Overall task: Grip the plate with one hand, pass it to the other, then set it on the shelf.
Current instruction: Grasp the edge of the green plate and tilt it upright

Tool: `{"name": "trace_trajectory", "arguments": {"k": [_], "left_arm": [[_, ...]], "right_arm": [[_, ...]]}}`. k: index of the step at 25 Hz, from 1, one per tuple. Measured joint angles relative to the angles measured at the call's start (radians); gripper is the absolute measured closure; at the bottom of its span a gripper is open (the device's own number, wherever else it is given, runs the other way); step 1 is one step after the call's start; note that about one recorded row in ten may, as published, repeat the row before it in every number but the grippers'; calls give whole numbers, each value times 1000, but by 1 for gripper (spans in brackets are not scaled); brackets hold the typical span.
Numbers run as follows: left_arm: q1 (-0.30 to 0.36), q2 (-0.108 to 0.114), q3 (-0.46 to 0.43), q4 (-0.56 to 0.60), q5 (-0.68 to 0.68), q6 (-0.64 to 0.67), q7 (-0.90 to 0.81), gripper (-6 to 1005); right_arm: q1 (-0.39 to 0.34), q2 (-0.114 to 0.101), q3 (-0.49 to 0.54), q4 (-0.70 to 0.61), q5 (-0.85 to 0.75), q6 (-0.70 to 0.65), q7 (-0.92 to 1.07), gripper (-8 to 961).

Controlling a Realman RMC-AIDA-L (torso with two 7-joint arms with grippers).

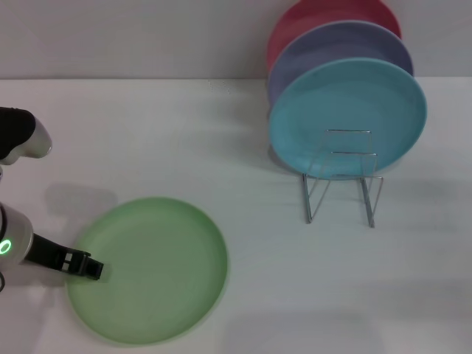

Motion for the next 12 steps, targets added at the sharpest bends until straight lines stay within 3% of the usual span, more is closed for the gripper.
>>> {"name": "trace_trajectory", "arguments": {"k": [12], "left_arm": [[-5,-3,13,6,0,2,7,409]], "right_arm": [[-4,0,-1,1,0,-7,0,288]]}}
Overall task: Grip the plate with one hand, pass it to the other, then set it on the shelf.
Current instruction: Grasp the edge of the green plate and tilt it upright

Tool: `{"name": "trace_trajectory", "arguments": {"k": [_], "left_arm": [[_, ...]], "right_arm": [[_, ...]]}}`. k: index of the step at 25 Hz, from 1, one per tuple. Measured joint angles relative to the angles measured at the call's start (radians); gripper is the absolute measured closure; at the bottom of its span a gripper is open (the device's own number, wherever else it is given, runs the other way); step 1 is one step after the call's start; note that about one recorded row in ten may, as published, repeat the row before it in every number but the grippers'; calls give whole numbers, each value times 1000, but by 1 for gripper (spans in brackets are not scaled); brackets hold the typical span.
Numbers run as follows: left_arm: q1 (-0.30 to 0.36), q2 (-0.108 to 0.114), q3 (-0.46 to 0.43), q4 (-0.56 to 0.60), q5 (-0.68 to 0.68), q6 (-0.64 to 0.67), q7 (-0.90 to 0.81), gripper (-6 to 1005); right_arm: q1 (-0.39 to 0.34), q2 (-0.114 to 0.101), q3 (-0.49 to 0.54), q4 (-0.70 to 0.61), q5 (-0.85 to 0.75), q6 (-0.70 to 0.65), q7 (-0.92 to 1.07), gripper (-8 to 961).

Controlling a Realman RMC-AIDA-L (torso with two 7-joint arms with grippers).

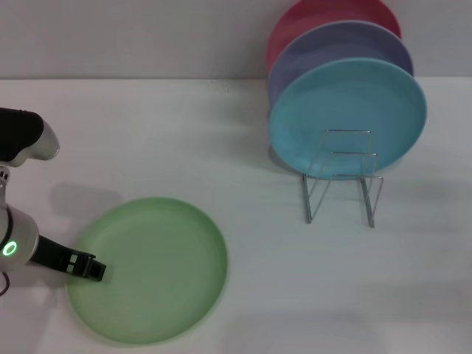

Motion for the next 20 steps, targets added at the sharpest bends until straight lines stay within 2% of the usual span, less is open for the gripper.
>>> {"name": "trace_trajectory", "arguments": {"k": [12,20], "left_arm": [[-4,1,2,-7,5,-5,0,556],[-6,2,1,-8,6,-8,0,619]], "right_arm": [[-3,0,-2,1,0,0,0,287],[-5,2,-4,1,0,0,0,287]]}}
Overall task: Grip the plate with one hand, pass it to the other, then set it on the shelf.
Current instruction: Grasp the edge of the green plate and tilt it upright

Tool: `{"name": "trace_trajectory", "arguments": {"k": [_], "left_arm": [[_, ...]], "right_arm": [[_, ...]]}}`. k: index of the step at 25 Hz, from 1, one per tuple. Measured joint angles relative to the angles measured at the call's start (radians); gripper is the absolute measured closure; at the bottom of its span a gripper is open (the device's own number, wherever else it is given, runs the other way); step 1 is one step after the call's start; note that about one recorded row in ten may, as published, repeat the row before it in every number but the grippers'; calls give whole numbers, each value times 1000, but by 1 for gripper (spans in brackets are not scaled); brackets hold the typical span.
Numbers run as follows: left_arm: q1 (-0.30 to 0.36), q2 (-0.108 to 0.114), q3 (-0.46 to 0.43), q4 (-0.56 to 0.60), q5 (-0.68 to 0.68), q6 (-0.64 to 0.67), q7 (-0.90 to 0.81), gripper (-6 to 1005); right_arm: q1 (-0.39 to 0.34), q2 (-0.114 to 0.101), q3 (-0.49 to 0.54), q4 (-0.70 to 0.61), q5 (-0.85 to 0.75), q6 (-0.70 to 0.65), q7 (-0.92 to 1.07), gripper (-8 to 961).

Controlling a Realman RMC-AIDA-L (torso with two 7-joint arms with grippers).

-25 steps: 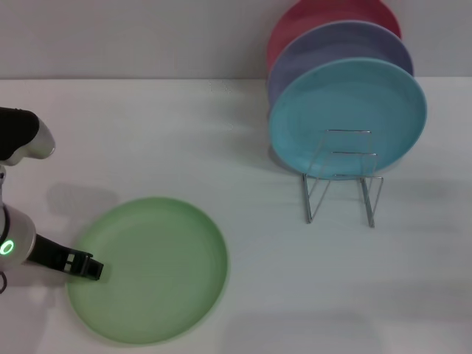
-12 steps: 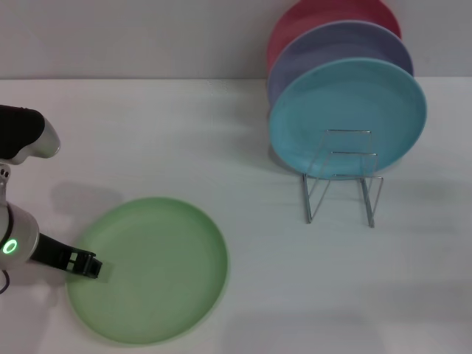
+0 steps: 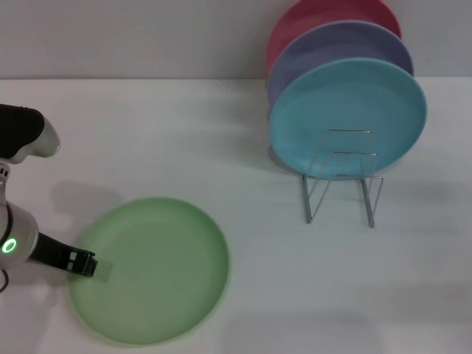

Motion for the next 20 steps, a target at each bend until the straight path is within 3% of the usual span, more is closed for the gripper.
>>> {"name": "trace_trajectory", "arguments": {"k": [9,20], "left_arm": [[-4,0,0,-3,2,-2,0,739],[-9,3,0,6,3,1,3,782]], "right_arm": [[0,0,-1,1,0,-1,0,287],[0,0,-3,2,-3,-1,0,287]]}}
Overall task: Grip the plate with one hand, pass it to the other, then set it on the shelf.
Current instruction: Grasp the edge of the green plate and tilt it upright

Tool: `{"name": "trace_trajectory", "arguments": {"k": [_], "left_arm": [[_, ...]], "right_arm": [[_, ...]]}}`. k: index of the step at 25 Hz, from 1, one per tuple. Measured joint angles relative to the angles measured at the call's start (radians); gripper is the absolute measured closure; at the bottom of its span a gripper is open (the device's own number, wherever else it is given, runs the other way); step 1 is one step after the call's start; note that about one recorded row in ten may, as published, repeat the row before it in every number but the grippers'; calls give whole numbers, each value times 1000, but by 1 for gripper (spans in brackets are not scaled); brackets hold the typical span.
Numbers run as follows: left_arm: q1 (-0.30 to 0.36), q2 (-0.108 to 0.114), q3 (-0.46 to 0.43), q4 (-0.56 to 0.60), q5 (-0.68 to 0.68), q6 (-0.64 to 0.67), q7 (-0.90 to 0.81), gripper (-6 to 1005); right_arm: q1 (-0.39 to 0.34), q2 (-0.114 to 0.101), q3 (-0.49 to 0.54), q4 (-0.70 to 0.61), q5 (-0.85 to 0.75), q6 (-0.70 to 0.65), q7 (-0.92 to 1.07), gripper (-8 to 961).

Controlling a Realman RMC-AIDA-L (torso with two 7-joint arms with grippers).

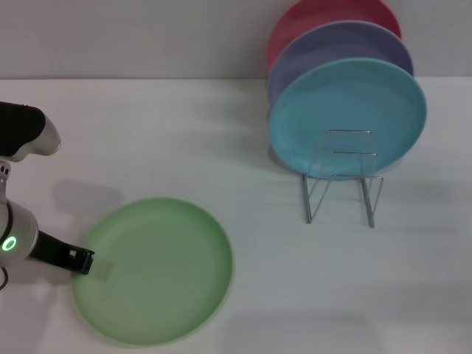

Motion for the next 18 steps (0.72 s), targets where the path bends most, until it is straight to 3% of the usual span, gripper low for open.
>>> {"name": "trace_trajectory", "arguments": {"k": [18], "left_arm": [[-7,0,-1,20,1,7,18,815]], "right_arm": [[0,2,-1,0,-4,0,5,287]]}}
